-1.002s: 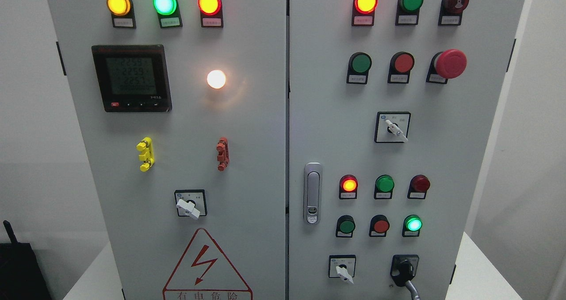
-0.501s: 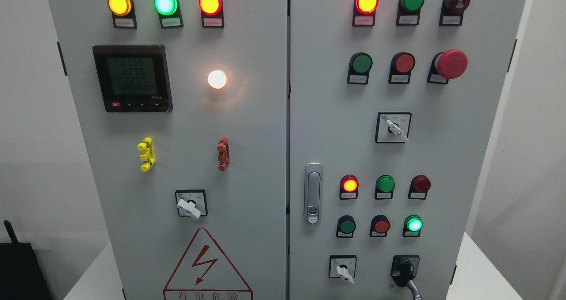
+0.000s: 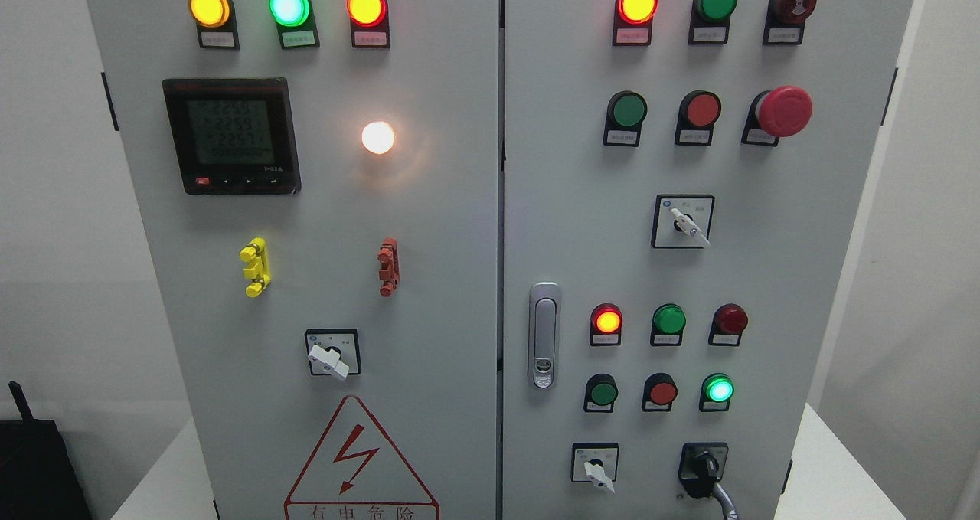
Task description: Trip black knob to open circuit
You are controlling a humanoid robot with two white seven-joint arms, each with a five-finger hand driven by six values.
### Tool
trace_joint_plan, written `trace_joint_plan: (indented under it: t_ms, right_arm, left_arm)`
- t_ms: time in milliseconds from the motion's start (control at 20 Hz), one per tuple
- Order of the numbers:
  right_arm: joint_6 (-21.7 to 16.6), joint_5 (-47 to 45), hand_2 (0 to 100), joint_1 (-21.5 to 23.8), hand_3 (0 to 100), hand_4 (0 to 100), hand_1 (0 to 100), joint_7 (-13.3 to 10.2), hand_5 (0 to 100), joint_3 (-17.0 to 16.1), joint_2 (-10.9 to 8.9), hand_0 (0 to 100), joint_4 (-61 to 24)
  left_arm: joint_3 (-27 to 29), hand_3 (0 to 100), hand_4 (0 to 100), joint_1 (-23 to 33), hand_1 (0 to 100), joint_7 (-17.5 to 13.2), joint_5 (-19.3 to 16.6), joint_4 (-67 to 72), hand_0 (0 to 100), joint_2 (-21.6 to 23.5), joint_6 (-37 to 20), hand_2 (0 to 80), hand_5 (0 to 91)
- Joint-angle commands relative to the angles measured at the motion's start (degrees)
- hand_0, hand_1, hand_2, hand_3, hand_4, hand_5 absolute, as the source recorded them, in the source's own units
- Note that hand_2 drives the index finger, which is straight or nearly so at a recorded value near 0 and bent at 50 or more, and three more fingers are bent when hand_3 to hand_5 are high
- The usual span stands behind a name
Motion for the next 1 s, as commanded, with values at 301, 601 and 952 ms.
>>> trace_joint_plan:
  t_ms: [301, 601, 952]
  right_arm:
    - [-0.5, 0.04, 0, -0.48, 100, 98, 76, 0.85, 90, -0.83, 0.22, 66, -0.83]
    - [-0.5, 0.04, 0, -0.48, 100, 98, 76, 0.85, 90, -2.24, 0.22, 66, -0.57]
    - [-0.5, -0.66, 0, -0.48, 100, 98, 76, 0.85, 90, -2.86, 0.22, 66, -0.66]
  left_arm:
    - [0.07, 0, 0, -0.14, 39, 0.01, 0.14, -0.01, 12, -0.09, -0.01, 0.0, 0.0]
    - [0.07, 0, 0, -0.14, 39, 0.01, 0.14, -0.01, 12, 0.0, -0.1, 0.0, 0.0]
    - [0.07, 0, 0, -0.14, 39, 0.01, 0.14, -0.01, 12, 0.0, -0.1, 0.0, 0.0]
